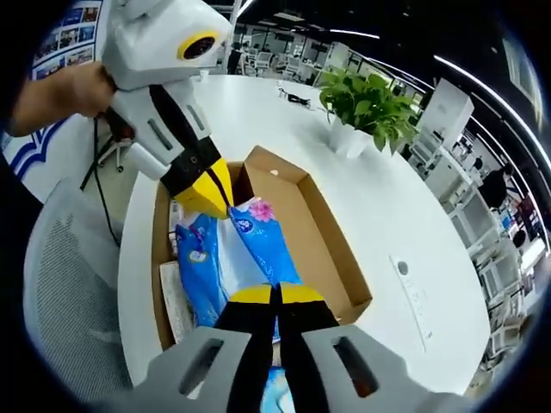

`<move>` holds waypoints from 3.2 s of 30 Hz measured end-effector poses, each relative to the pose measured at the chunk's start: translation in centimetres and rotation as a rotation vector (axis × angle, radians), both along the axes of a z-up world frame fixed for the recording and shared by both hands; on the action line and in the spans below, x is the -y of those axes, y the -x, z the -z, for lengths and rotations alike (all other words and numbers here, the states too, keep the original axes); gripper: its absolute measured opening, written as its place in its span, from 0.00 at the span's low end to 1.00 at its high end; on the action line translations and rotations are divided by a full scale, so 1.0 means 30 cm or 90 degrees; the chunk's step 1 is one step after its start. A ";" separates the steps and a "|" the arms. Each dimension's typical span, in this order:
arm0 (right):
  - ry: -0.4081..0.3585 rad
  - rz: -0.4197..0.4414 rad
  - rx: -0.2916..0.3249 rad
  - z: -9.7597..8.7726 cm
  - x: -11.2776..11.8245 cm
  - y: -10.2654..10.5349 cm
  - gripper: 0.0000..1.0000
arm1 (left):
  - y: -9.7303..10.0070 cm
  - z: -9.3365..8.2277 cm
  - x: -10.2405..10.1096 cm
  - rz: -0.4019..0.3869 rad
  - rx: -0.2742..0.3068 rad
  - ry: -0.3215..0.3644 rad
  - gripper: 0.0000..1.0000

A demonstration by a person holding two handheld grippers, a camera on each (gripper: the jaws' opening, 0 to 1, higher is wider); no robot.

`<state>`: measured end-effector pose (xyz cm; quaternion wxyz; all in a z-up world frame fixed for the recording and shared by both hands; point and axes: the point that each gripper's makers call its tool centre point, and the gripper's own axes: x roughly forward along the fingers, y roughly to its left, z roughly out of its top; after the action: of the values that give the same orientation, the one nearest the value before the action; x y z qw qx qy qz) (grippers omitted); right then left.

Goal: Operate the shoe box by opening the lid, removing the specified soft item, and placing it in the target area until the item is outside and the box remains undamaged.

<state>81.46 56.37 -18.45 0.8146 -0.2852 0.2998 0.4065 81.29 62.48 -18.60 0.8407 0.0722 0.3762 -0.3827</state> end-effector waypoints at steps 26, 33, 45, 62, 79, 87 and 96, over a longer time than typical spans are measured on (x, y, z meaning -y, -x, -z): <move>-0.003 0.058 0.027 -0.085 0.251 0.060 0.00 | 0.055 -0.082 0.246 0.071 0.004 0.023 0.00; -0.004 0.078 0.023 -0.084 0.323 0.080 0.00 | 0.075 -0.082 0.334 0.100 0.002 0.024 0.00; -0.005 0.098 0.021 -0.078 0.449 0.110 0.00 | 0.100 -0.076 0.453 0.138 -0.002 0.024 0.00; 0.007 0.130 0.022 -0.061 0.665 0.154 0.00 | 0.156 -0.045 0.664 0.196 -0.015 0.030 0.00; 0.009 0.151 0.013 -0.021 0.846 0.170 0.00 | 0.189 -0.004 0.850 0.240 -0.025 0.027 0.00; 0.010 0.162 0.007 0.009 0.944 0.172 0.00 | 0.190 0.025 0.943 0.250 -0.034 0.033 0.00; 0.016 0.173 0.000 0.053 1.033 0.183 0.00 | 0.205 0.073 1.041 0.270 -0.045 0.035 0.00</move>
<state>75.98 25.37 -20.06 0.8587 -0.2519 0.3407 0.2885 75.14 31.26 -20.80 0.7293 0.1133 0.3712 -0.5635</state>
